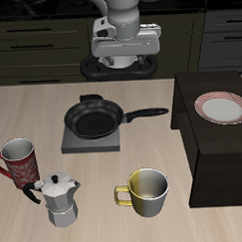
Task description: Place the frying pan on the top layer of the shelf
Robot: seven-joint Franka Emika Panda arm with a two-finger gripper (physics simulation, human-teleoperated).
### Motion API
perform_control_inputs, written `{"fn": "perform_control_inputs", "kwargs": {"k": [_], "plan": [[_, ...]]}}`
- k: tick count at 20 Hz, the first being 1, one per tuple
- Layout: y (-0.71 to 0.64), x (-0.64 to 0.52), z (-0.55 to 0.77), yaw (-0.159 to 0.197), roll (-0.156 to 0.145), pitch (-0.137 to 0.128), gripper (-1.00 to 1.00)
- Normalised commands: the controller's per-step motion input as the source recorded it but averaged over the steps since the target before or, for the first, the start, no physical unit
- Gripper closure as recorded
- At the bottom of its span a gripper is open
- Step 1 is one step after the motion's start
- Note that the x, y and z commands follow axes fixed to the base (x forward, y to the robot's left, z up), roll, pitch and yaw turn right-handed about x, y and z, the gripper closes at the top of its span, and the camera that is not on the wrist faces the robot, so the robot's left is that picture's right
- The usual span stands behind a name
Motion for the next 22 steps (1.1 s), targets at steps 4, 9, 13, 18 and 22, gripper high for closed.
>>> {"fn": "perform_control_inputs", "kwargs": {"k": [4,9,13,18,22], "plan": [[0.18,0.1,-0.11,-0.021,0.04,0.018,-1.0],[0.13,0.13,-0.11,-0.06,0.034,0.01,-1.0],[0.06,0.11,-0.14,-0.05,0.015,-0.002,-1.0],[-0.01,0.03,-0.16,-0.072,0.003,-0.012,-1.0],[0.0,0.01,-0.17,-0.038,-0.015,-0.035,-1.0]]}}
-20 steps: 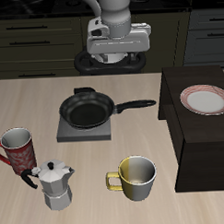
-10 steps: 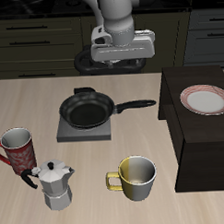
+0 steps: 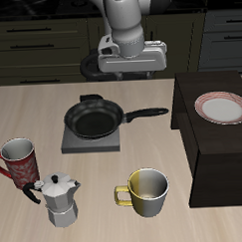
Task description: Place the frying pan on the top layer of the shelf
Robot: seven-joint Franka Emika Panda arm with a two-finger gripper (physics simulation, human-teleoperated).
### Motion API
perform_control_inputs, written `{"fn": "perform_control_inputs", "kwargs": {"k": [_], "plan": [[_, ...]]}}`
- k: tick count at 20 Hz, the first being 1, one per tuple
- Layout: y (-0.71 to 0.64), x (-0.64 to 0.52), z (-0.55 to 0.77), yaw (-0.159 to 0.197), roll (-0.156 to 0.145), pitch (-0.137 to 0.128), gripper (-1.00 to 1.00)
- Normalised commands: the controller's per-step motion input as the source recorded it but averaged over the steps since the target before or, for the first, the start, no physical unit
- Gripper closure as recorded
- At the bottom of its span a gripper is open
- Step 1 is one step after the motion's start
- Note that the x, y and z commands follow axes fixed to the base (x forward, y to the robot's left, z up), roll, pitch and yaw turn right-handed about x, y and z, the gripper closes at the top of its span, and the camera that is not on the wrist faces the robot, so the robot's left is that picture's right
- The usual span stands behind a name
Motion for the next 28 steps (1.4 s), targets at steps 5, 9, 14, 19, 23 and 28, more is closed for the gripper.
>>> {"fn": "perform_control_inputs", "kwargs": {"k": [5,9,14,19,23,28], "plan": [[-0.04,0.1,-0.16,-0.093,0.005,0.02,-1.0],[0.0,0.11,-0.14,-0.077,-0.001,0.007,-1.0],[0.0,0.04,-0.15,-0.114,0.018,0.004,-1.0],[-0.01,-0.03,-0.1,-0.074,0.013,-0.045,-1.0],[-0.01,-0.13,-0.02,-0.074,0.008,-0.097,-1.0],[-0.01,0.03,-0.17,-0.078,-0.013,-0.05,-1.0]]}}
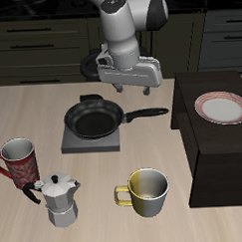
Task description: Place the frying pan on the top layer of the shelf
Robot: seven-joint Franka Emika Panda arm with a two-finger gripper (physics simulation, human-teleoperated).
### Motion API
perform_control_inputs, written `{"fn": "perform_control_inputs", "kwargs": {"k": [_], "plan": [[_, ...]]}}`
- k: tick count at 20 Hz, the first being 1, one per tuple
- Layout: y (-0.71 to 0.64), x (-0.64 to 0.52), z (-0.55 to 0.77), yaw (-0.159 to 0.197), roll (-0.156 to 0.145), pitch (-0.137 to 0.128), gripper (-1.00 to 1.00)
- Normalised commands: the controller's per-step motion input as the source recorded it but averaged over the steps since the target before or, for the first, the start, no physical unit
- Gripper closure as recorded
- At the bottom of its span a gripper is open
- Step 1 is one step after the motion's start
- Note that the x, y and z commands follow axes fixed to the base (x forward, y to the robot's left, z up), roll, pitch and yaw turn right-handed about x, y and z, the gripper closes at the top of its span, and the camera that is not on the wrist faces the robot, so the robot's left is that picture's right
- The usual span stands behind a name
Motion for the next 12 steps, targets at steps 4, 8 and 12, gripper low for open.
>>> {"fn": "perform_control_inputs", "kwargs": {"k": [4,8,12], "plan": [[-0.04,0.06,-0.18,-0.102,-0.002,0.007,-1.0],[-0.03,0.04,-0.09,-0.021,-0.032,-0.008,-1.0],[-0.07,-0.09,-0.16,-0.144,-0.009,0.0,-1.0]]}}
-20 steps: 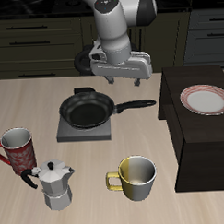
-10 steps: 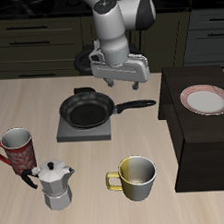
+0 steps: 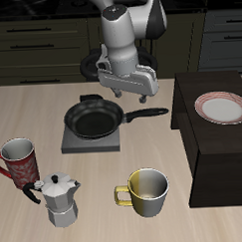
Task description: Place the frying pan on the top layer of the shelf
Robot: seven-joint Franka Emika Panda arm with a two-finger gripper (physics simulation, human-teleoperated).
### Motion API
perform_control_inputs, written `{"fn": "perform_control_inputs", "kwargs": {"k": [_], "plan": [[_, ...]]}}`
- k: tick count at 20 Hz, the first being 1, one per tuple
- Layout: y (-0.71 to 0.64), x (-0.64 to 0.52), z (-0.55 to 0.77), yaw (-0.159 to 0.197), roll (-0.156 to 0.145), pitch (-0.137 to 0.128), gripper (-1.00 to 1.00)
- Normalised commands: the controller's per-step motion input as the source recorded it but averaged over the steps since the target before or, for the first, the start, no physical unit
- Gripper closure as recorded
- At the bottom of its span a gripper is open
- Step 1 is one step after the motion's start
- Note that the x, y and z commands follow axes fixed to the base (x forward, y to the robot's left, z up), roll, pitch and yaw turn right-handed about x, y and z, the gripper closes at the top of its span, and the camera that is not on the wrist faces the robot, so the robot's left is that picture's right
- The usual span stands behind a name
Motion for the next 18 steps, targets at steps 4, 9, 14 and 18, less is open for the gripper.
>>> {"fn": "perform_control_inputs", "kwargs": {"k": [4,9,14,18], "plan": [[0.04,-0.18,-0.16,-0.152,-0.002,0.005,-1.0],[0.12,-0.21,-0.15,-0.175,0.059,-0.001,-1.0],[0.11,-0.03,-0.01,-0.05,0.018,-0.053,-1.0],[0.0,0.17,-0.1,-0.079,0.038,-0.036,-1.0]]}}
